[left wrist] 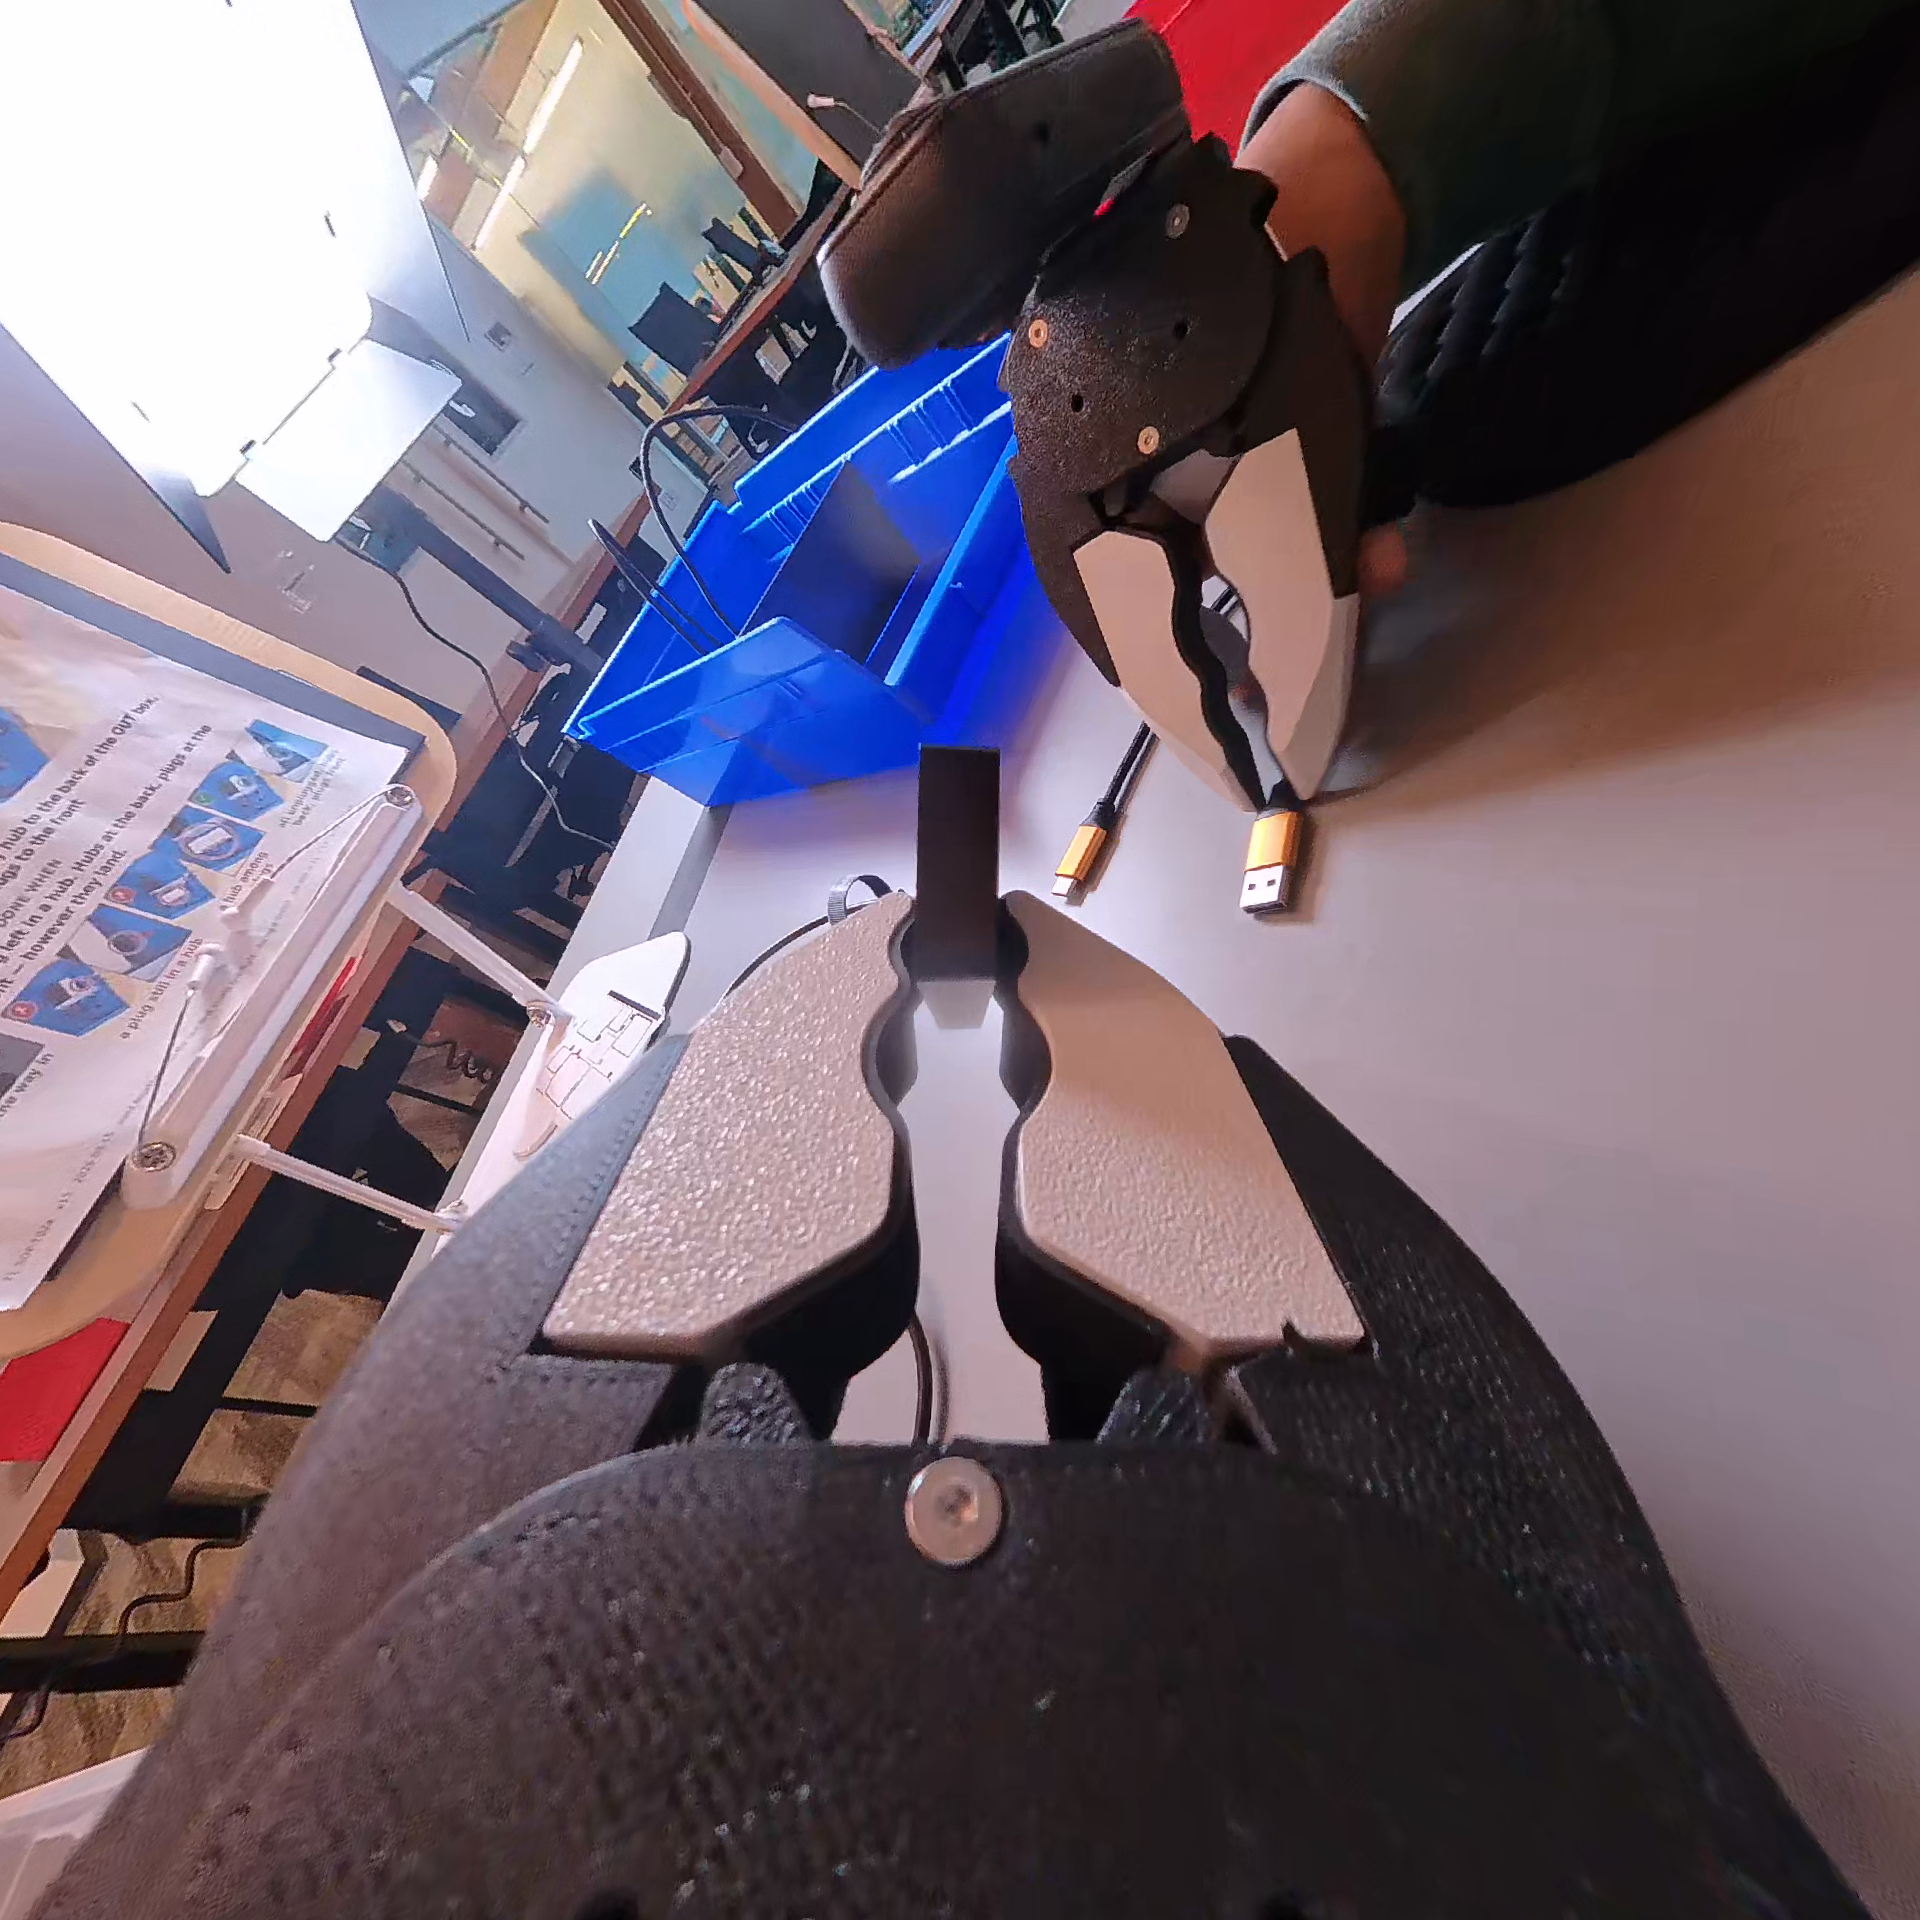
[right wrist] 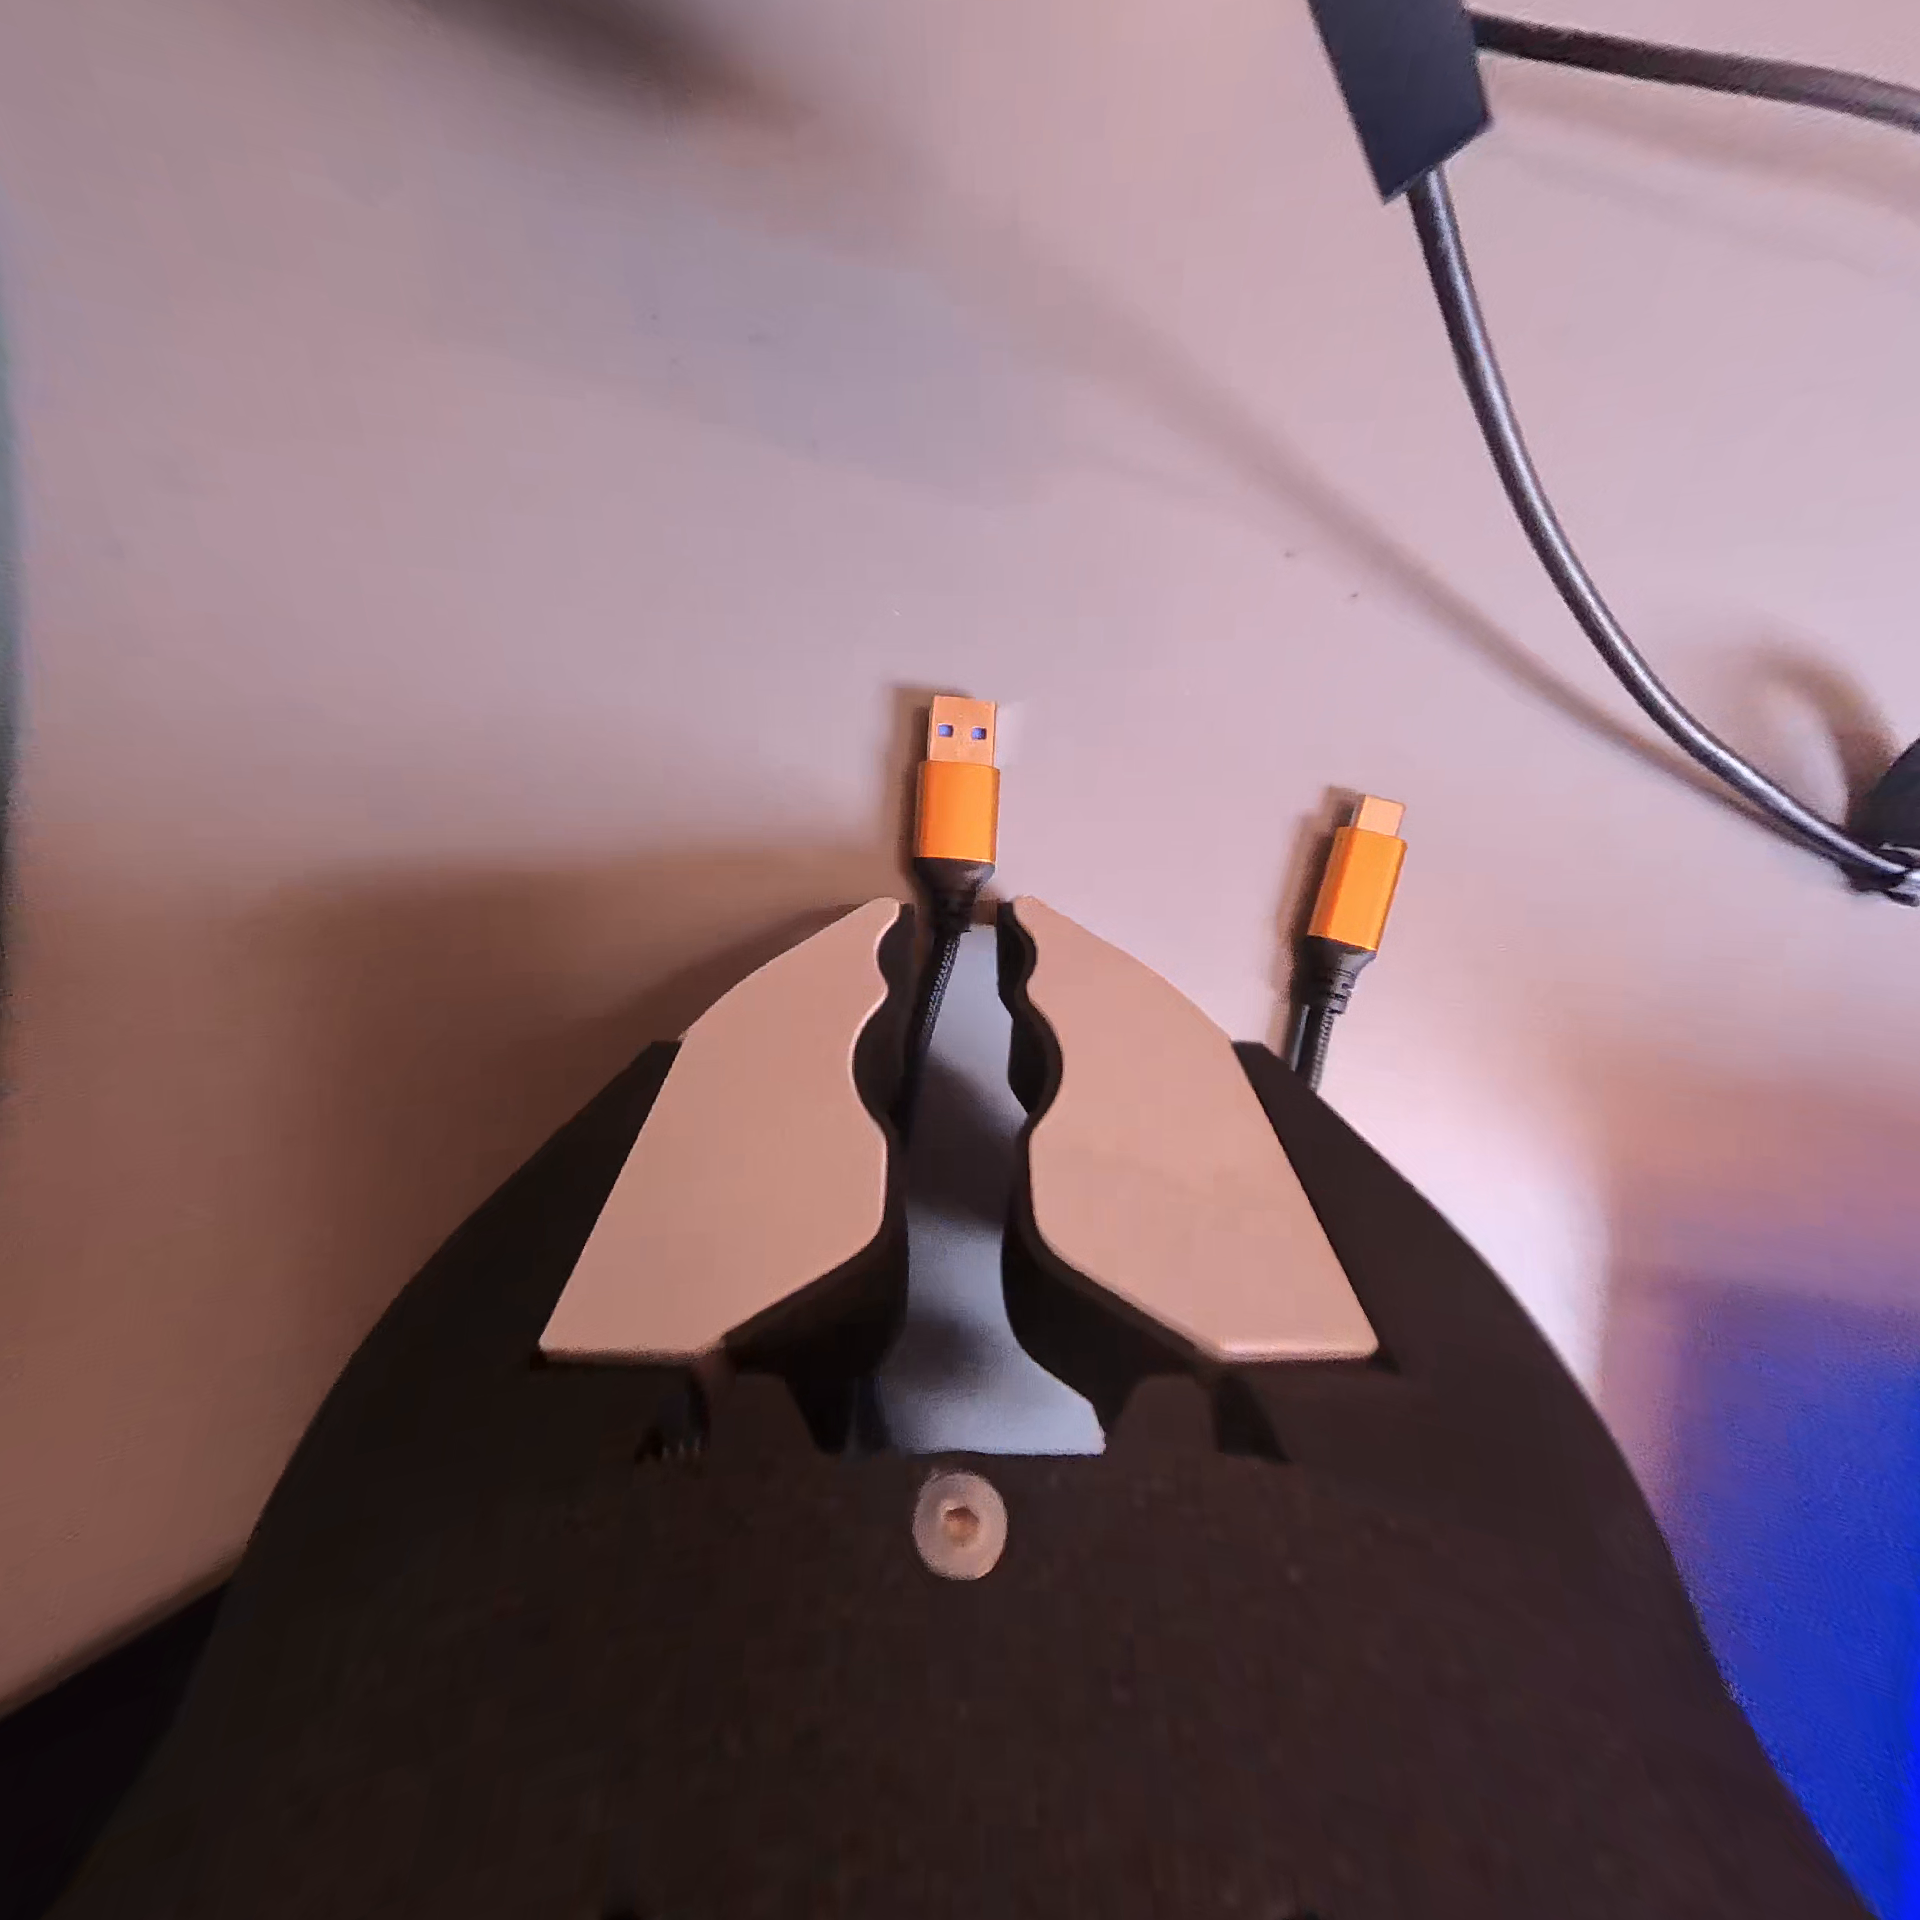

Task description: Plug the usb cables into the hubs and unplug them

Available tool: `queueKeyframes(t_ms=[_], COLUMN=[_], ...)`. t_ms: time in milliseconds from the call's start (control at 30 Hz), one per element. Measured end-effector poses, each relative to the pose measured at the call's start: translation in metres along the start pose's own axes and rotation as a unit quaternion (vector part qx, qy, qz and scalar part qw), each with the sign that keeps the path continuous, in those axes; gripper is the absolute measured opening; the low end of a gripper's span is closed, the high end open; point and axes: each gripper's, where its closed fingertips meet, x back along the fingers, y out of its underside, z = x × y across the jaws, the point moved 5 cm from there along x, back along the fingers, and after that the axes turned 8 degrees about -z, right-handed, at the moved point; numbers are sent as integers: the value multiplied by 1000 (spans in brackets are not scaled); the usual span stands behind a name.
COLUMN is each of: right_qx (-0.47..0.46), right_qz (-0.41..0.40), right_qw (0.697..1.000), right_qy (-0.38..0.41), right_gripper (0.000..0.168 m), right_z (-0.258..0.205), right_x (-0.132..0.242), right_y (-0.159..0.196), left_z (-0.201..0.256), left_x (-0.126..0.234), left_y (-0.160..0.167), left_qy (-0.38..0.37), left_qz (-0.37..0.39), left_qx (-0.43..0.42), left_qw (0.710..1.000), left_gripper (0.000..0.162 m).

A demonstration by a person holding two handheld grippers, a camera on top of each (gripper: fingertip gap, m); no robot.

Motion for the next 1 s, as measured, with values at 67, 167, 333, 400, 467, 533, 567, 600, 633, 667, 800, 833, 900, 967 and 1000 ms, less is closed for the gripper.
queueKeyframes(t_ms=[67, 167, 333, 400, 467, 533, 567, 600, 633, 667, 800, 833, 900, 967, 1000], right_qx=[-2, 11, -15, -19, -12, -2, -1, -2, -4, -7, -13, -14, -15, -24, -26], right_qz=[-1, 0, 62, 77, 84, 81, 78, 74, 71, 69, 62, 53, 36, 28, 24], right_qw=[1000, 1000, 998, 996, 996, 997, 997, 997, 997, 997, 996, 997, 998, 998, 998], right_qy=[3, 15, 22, 27, 23, 9, -1, -12, -21, -30, -56, -53, -46, -55, -58], right_gripper=[8, 7, 7, 7, 7, 7, 7, 7, 7, 7, 7, 7, 7, 7, 7], right_z=[0, 0, 3, 4, 0, -5, -8, -10, -11, -11, -13, -13, -12, -13, -13], right_x=[0, 0, 27, 46, 59, 67, 68, 68, 67, 66, 61, 59, 54, 50, 49], right_y=[0, -1, -20, -33, -48, -61, -66, -70, -73, -75, -78, -78, -75, -74, -73], left_z=[1, 3, 4, 4, 5, 5, 6, 7, 9, 10, 14, 15, 17, 18, 19], left_x=[-1, -1, -2, -3, -6, -8, -8, -9, -10, -10, -15, -16, -18, -19, -19], left_y=[0, -1, -2, -3, 0, 2, 2, 2, 2, 2, 4, 5, 5, 5, 5], left_qy=[2, -3, -38, -51, -65, -82, -88, -94, -98, -101, -113, -115, -114, -117, -119], left_qz=[-1, -1, -15, -25, -43, -66, -74, -80, -85, -88, -111, -116, -121, -126, -131], left_qx=[-3, -15, -63, -81, -103, -135, -149, -162, -174, -188, -230, -238, -245, -259, -267], left_qw=[1000, 1000, 997, 995, 992, 985, 982, 979, 976, 973, 960, 957, 955, 950, 947], left_gripper=[11, 11, 11, 11, 11, 11, 11, 11, 11, 11, 11, 11, 11, 11, 12])
